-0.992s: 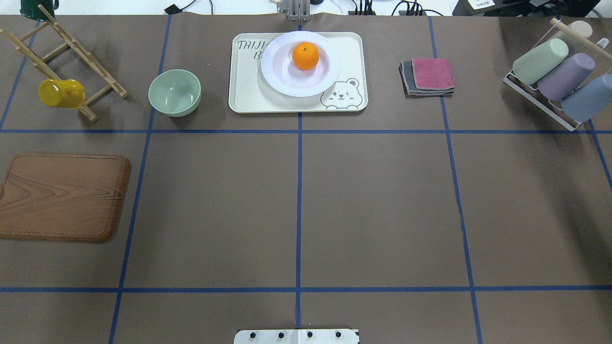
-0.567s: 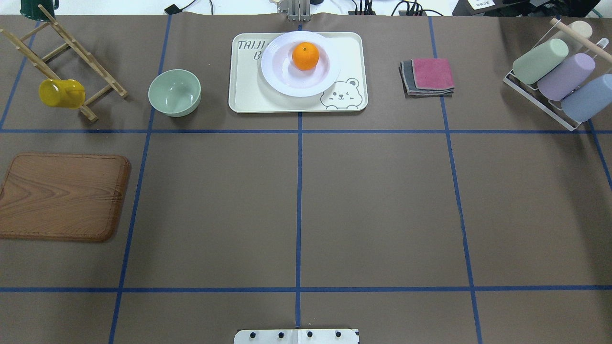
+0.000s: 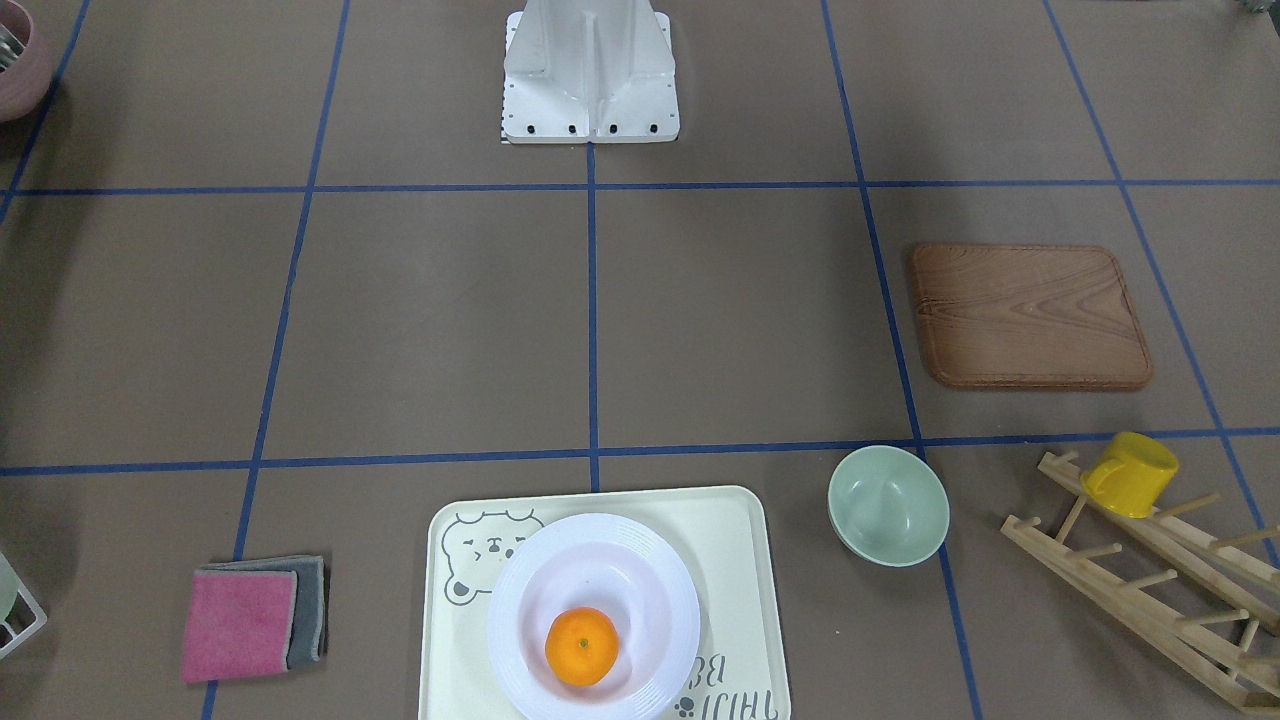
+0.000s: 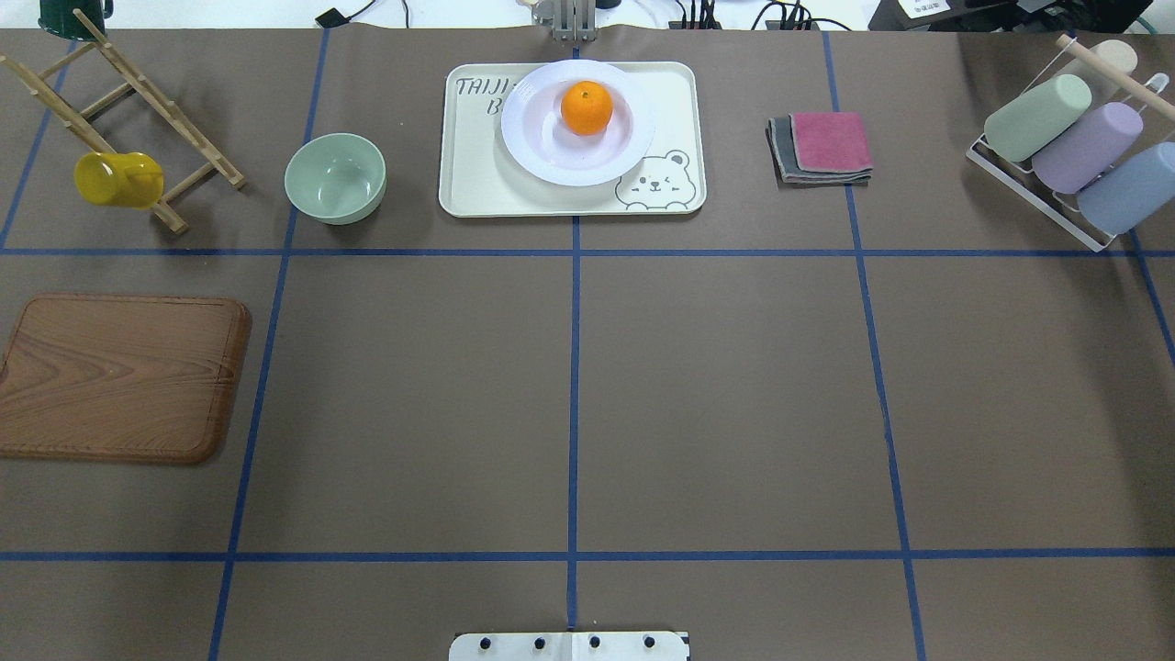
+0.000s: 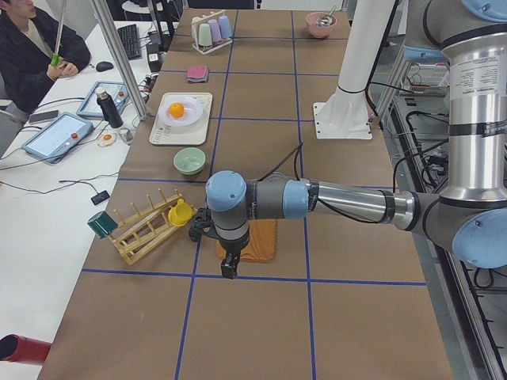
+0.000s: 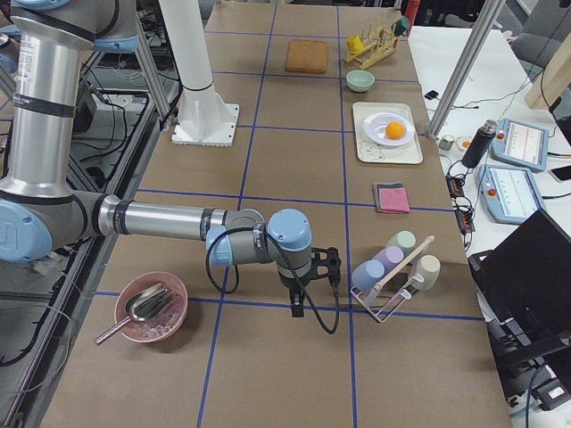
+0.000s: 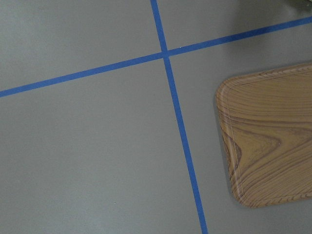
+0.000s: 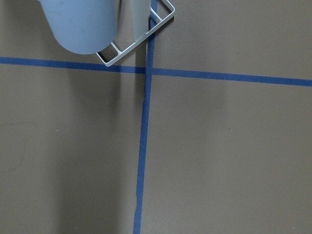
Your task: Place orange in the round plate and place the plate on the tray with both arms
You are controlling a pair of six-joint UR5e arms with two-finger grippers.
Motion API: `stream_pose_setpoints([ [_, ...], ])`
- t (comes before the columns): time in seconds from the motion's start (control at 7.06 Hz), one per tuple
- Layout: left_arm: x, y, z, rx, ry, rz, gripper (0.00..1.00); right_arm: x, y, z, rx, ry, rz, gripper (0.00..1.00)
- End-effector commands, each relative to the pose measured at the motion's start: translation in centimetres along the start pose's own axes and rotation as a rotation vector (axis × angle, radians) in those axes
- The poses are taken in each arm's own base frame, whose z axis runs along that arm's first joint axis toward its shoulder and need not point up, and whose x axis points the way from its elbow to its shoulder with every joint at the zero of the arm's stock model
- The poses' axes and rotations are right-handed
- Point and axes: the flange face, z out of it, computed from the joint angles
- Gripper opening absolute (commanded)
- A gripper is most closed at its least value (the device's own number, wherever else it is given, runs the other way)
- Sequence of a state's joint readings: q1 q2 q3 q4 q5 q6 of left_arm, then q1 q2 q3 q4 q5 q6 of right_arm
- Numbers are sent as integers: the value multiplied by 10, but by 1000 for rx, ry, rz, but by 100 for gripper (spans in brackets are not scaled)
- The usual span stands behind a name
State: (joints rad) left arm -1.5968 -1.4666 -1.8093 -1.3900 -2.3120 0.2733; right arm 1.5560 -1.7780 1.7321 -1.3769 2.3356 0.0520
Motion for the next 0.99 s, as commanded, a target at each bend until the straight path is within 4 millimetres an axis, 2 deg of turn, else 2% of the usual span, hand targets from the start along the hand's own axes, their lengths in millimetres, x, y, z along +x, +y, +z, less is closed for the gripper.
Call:
stream_pose_setpoints([
  [0.0,-1,4,2,-3,2,-3,98,-11,2,-7,-18,-31,9,100],
  [0.14,0,3,2,-4,2,-2,98,-11,6,-1,-36,-25,8,100],
  [0.85,-1,5,3,-5,3,-7,98,-10,7,0,-36,-19,9,100],
])
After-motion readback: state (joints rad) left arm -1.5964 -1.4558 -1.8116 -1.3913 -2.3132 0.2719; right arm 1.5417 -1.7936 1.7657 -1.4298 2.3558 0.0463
